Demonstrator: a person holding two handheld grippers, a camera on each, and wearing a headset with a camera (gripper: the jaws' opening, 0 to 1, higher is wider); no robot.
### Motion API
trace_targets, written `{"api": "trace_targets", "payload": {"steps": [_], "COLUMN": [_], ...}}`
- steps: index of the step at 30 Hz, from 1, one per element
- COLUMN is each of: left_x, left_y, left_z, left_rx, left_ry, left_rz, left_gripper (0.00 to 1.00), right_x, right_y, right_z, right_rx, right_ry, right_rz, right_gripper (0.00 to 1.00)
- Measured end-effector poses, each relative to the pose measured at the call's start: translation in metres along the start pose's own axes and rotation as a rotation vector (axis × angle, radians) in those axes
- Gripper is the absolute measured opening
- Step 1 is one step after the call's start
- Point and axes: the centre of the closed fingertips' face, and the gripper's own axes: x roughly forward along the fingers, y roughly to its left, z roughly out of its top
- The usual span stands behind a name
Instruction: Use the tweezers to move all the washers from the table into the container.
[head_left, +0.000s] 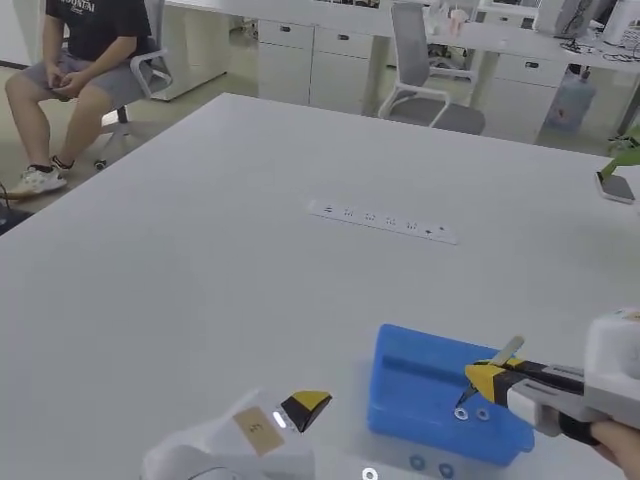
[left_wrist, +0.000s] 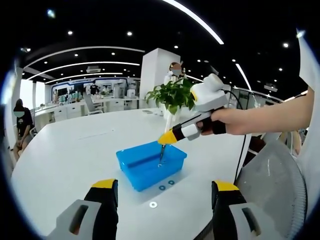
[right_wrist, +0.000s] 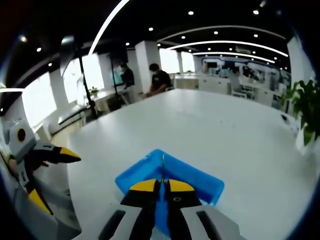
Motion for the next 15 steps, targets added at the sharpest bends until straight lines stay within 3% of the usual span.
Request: {"api": "trace_targets", "payload": {"steps": [15], "left_x": [0.002], "left_y": [-0.001], "left_z": [-0.003], "left_rx": [0.005], "left_ry": [0.015], "left_rz": [-0.012], "left_gripper": [0.77], "right_x": [-0.015], "right_y": [0.015], "right_z": [0.012], "right_rx": [0.001], "right_ry": [-0.043], "right_rz": [0.029], "right_gripper": [0.04]}}
